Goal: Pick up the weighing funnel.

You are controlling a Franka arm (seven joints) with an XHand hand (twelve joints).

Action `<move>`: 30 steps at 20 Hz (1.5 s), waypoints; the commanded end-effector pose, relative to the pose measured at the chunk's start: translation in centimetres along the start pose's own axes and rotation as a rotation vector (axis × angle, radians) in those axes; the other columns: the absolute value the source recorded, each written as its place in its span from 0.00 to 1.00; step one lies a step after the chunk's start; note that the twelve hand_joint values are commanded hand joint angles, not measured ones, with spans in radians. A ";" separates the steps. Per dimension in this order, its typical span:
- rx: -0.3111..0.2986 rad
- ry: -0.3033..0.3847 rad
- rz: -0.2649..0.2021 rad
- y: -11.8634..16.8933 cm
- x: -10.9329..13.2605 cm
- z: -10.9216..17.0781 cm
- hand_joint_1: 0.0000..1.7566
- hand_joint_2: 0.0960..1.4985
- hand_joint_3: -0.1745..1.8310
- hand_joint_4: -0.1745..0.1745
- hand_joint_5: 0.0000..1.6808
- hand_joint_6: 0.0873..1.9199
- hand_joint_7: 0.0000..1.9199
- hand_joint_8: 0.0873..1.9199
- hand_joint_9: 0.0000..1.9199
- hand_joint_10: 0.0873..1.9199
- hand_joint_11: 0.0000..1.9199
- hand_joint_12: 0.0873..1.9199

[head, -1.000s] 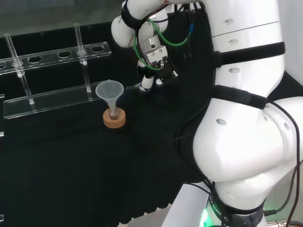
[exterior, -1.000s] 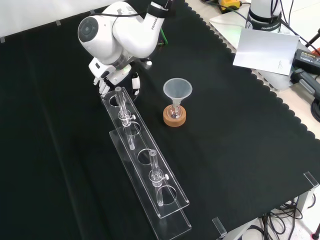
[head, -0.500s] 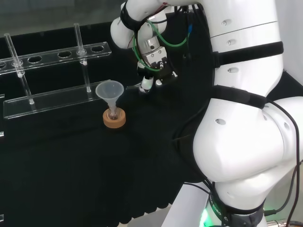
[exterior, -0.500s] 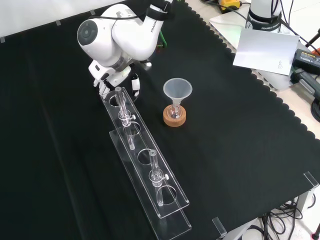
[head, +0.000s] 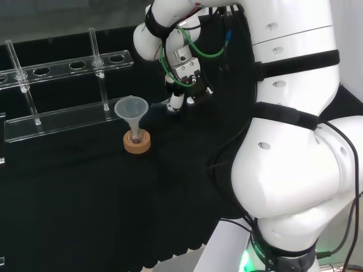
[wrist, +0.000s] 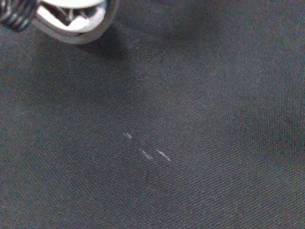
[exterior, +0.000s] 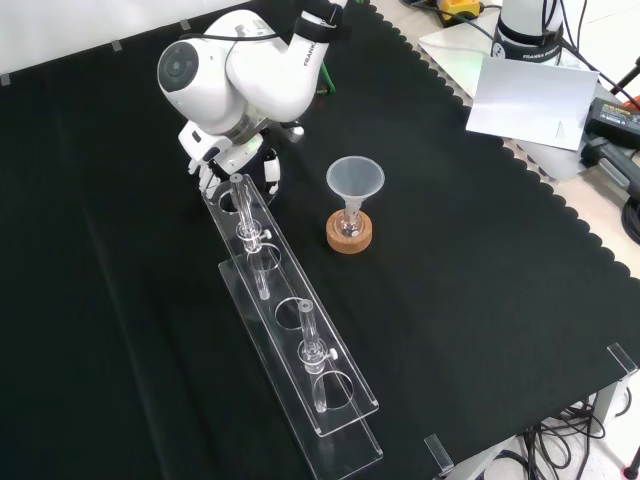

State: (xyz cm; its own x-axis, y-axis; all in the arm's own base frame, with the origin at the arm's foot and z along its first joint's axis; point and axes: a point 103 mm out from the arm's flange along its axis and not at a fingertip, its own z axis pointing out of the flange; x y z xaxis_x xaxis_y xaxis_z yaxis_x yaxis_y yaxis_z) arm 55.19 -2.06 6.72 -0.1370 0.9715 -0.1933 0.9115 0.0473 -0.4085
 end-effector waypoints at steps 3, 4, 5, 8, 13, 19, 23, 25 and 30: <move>-0.009 -0.009 0.008 0.0 0.2 0.0 0.51 0.40 0.38 0.70 0.53 0.32 0.30 0.31 0.41 0.23 0.25 0.65; -0.016 -0.014 0.010 0.0 0.2 0.0 0.54 0.46 0.33 0.81 0.58 0.35 0.31 0.32 0.42 0.23 0.25 0.65; -0.026 -0.017 0.012 -0.1 0.3 0.0 0.57 0.52 0.28 0.90 0.62 0.36 0.31 0.32 0.42 0.23 0.26 0.65; -0.037 -0.028 0.023 -0.1 0.2 -0.1 0.61 0.54 0.25 0.99 0.71 0.33 0.34 0.31 0.46 0.21 0.30 0.61; -0.058 0.003 0.028 -0.4 -0.4 -0.5 0.63 0.45 0.36 1.00 0.73 0.34 0.36 0.30 0.50 0.17 0.35 0.58; -0.062 0.014 0.018 -1.0 -0.7 -1.7 0.63 0.43 0.38 1.00 0.75 0.32 0.36 0.30 0.52 0.16 0.38 0.56; -0.068 0.029 0.022 -1.8 -1.1 -2.8 0.64 0.42 0.38 1.00 0.76 0.31 0.36 0.31 0.52 0.15 0.39 0.55; -0.072 0.034 0.030 -2.3 -1.4 -3.4 0.64 0.42 0.38 1.00 0.76 0.30 0.36 0.31 0.53 0.15 0.39 0.55; -0.071 0.048 0.063 -3.9 -2.2 -4.5 0.64 0.42 0.38 1.00 0.76 0.29 0.36 0.31 0.53 0.15 0.40 0.54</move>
State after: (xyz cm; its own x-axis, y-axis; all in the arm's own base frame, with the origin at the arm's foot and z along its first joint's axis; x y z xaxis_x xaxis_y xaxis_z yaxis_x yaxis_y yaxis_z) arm 54.69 -2.75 11.32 -0.0924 0.9799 -0.1766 0.9435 0.0295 -0.3301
